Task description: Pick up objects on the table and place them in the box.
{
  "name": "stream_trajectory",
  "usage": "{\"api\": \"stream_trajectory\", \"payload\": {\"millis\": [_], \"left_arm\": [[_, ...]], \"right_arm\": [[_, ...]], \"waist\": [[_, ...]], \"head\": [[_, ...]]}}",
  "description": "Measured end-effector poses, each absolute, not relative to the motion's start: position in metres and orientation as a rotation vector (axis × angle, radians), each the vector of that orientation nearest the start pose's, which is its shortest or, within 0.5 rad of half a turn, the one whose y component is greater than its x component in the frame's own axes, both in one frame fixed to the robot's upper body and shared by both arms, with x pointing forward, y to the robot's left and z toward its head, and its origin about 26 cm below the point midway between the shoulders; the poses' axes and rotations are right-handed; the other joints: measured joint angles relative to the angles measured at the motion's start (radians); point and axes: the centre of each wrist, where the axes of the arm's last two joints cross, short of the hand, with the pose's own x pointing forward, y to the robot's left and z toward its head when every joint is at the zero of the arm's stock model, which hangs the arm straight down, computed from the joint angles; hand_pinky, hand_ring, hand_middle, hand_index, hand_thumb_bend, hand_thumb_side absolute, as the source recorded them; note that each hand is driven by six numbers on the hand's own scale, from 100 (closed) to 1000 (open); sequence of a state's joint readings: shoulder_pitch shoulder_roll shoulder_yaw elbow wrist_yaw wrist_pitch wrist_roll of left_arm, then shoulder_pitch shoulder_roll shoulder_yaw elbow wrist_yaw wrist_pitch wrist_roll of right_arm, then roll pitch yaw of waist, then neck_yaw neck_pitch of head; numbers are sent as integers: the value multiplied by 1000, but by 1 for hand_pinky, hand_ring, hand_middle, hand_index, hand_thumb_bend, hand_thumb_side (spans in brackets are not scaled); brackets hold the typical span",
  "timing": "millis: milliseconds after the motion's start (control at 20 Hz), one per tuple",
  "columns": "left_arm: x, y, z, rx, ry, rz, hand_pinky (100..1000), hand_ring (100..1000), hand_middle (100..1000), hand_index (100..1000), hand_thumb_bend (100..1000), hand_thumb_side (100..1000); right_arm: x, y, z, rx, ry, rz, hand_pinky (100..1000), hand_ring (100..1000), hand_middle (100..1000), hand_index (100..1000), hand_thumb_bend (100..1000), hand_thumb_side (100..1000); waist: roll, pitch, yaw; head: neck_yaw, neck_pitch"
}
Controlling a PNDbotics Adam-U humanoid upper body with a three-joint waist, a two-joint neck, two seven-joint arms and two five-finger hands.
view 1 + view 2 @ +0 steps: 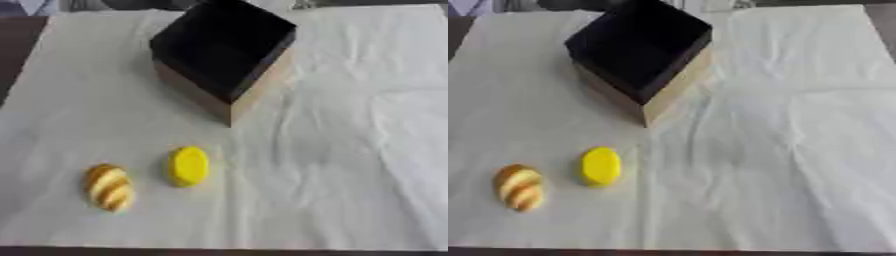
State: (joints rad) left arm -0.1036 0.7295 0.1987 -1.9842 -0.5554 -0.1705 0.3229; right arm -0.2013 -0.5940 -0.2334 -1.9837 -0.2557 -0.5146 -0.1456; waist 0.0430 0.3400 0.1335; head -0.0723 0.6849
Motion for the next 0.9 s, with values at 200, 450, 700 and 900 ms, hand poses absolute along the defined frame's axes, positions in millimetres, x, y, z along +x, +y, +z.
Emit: {"api": "stream_trajectory", "payload": {"millis": [200,450,700,900], "left_arm": [[269,370,227,-1669,2764,1504,851,804,773,916,314,503],[266,370,221,-1529,2565,1979,852,812,778,920,371,496],[268,369,220,-1455,2469,2152,854,814,781,923,374,479],[271,366,223,-1410,2436,2199,862,825,791,927,417,376]], "right_arm": [[279,-359,231,377,3468,-285,921,872,611,810,100,478],[279,-359,231,378,3470,-291,921,872,610,809,100,486],[279,-359,231,378,3474,-298,921,872,611,810,100,485],[279,-359,231,377,3474,-298,921,873,610,809,100,488]], "waist": [[2,-1,1],[5,-1,1],[5,-2,1],[4,-3,-2]], "head": [[0,1],[0,1],[0,1],[0,1]]}}
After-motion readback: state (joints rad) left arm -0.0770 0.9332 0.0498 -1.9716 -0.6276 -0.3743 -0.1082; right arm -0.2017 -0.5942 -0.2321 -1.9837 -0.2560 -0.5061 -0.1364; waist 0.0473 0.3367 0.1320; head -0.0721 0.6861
